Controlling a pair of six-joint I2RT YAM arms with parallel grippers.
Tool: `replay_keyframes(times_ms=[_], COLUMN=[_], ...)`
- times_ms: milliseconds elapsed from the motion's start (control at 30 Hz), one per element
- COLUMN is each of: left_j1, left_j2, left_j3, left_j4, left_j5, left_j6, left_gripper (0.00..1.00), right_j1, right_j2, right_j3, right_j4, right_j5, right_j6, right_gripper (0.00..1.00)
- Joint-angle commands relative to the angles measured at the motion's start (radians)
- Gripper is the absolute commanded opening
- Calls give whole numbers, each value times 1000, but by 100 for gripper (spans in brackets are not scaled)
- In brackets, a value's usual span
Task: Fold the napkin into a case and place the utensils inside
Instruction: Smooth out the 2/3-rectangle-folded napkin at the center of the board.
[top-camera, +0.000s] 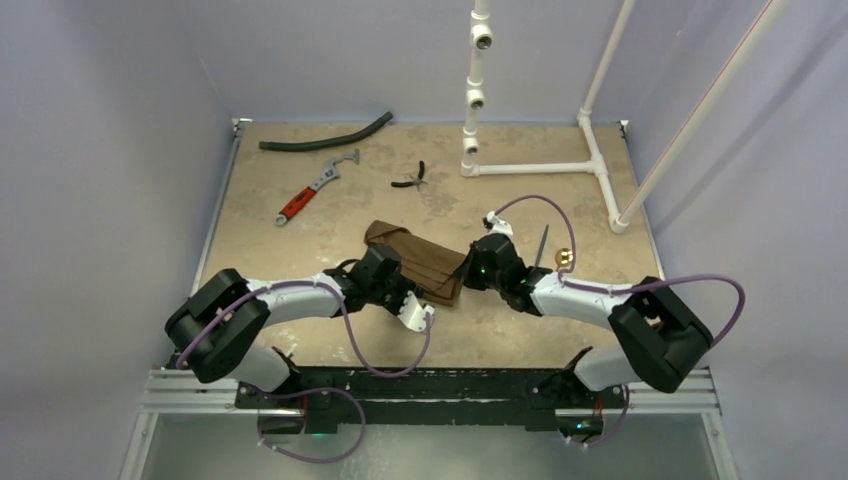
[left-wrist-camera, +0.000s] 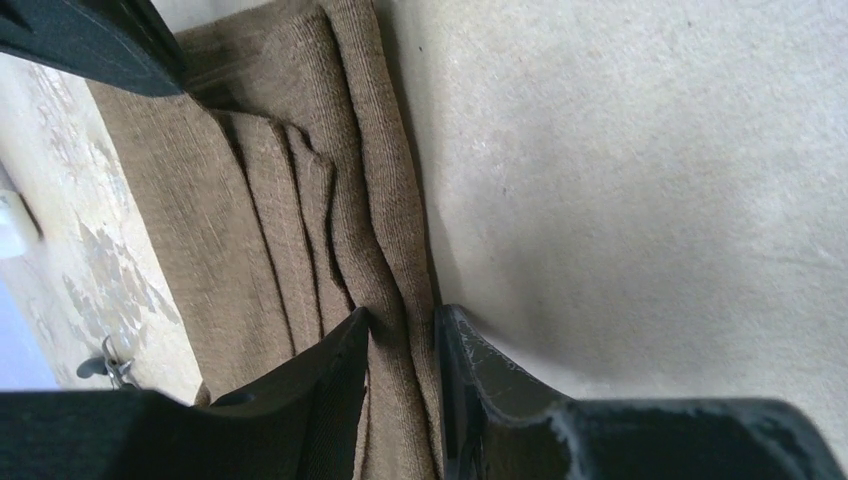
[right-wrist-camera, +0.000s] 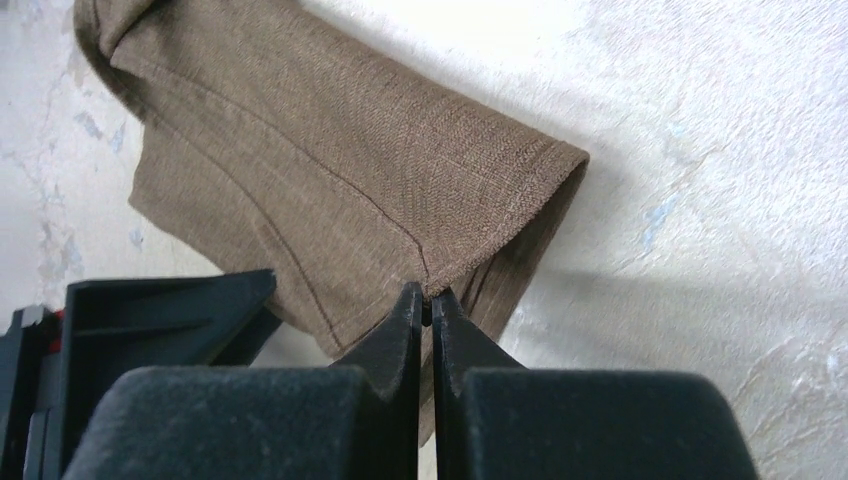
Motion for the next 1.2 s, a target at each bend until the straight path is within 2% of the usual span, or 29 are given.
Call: replay_keyframes(times_ms=[0, 133, 433, 500, 567, 700, 800, 933, 1067, 1167], left_j1=[-22, -29, -32, -31, -32, -31, -31, -31, -31, -31], left_j2=[26, 34, 18, 17, 17, 11, 4, -9, -28, -46], left_j3=[1, -6, -20, -19, -17, -14, -14, -24, -28, -15], left_j4=[51, 67, 55, 59, 62, 61, 53, 39, 36, 24], left_j5=[23, 15, 1, -1, -4, -5, -16, -30, -42, -57], left_j6=[-54, -62, -67, -68, -71, -74, -73, -68, -79, -90], left_gripper=[30, 29, 28, 28, 28, 28, 26, 24, 34, 43], right_j1=[41, 95, 100, 101, 100, 100, 100, 100, 115, 128], right_j2=[-62, -49, -3, 31, 49, -29, -130, -269, -343, -323], right_j3=[-32, -36, -60, -56, -47, -51, -39, -39, -126, -145], right_j4=[35, 32, 14, 33, 26, 5, -70, -126, -71, -63], right_j5=[-36, -45, -56, -65, -92, -163, -181, -200, -293, -281], right_j6=[-2, 16, 21, -5, -26, -63, -75, -111, -54, -46], right_gripper=[0, 0, 0, 10, 14, 29, 33, 33, 32, 31])
